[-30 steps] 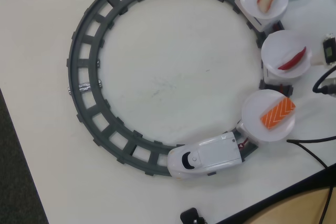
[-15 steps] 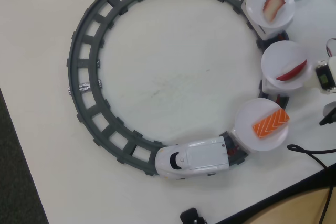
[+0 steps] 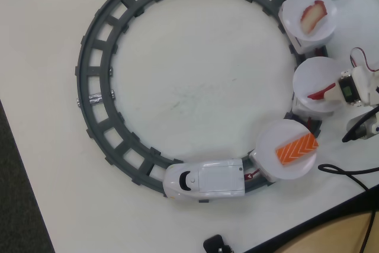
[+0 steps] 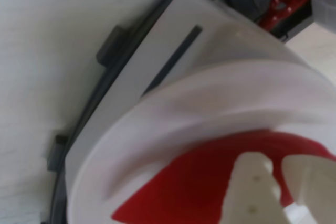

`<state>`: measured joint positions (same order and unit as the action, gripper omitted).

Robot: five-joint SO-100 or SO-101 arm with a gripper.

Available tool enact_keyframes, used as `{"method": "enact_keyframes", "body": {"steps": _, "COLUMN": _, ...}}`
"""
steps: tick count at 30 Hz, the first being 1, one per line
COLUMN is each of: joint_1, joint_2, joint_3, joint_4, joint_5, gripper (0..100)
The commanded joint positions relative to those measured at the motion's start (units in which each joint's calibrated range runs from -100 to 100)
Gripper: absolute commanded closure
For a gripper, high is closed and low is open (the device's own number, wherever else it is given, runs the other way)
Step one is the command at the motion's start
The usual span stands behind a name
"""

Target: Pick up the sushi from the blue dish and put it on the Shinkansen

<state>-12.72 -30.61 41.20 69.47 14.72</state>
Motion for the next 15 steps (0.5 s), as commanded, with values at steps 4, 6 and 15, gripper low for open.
{"method": "enact_keyframes", "body": {"steps": 4, "joint_1": 0.49, "joint_2": -0.16, "joint_3": -0.89, "joint_4": -0.53, "joint_5": 0.28, "gripper": 98}}
{"method": "enact_keyframes", "body": {"steps": 6, "joint_1": 0.49, "joint_2": -0.16, "joint_3": -0.98, "joint_4": -0.7, "joint_5": 0.28, "gripper": 98}}
{"method": "enact_keyframes", "body": {"steps": 15, "joint_1": 1.54, "joint_2": -0.25, "joint_3": -0.98, "joint_4": -2.84, "joint_5": 0.28, "gripper": 98}}
